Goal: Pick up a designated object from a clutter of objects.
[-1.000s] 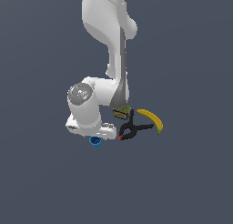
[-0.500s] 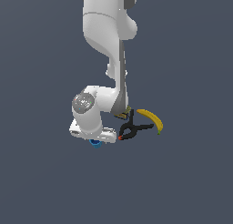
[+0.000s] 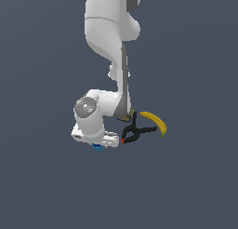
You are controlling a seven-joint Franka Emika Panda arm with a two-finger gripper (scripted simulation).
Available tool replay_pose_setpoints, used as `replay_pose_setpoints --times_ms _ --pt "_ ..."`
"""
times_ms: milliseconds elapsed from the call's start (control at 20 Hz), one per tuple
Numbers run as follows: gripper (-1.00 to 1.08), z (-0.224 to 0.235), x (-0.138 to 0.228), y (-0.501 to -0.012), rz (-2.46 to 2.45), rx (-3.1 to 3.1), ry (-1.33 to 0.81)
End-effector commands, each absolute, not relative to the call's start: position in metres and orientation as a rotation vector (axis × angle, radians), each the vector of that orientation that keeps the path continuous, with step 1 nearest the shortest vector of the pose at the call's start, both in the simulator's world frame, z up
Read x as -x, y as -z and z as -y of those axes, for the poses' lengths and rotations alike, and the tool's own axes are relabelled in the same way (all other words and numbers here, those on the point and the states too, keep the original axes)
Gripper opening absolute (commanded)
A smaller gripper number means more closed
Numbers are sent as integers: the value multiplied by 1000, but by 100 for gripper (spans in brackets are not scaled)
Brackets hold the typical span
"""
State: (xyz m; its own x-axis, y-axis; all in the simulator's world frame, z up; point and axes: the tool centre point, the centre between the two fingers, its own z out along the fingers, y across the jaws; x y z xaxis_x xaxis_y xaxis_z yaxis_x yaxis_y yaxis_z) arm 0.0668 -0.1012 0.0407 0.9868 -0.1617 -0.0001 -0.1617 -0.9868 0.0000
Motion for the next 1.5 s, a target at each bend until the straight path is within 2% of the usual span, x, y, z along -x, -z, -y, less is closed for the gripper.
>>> replay_pose_setpoints --times_ms 0,350,650,1450 --pt "-100 101 -67 -40 -255 3131 0" --pt "-100 99 -67 -44 -255 3131 1" --pt "-100 77 -71 -66 -255 3131 1" --pt "-100 -49 -97 -202 -256 3133 1"
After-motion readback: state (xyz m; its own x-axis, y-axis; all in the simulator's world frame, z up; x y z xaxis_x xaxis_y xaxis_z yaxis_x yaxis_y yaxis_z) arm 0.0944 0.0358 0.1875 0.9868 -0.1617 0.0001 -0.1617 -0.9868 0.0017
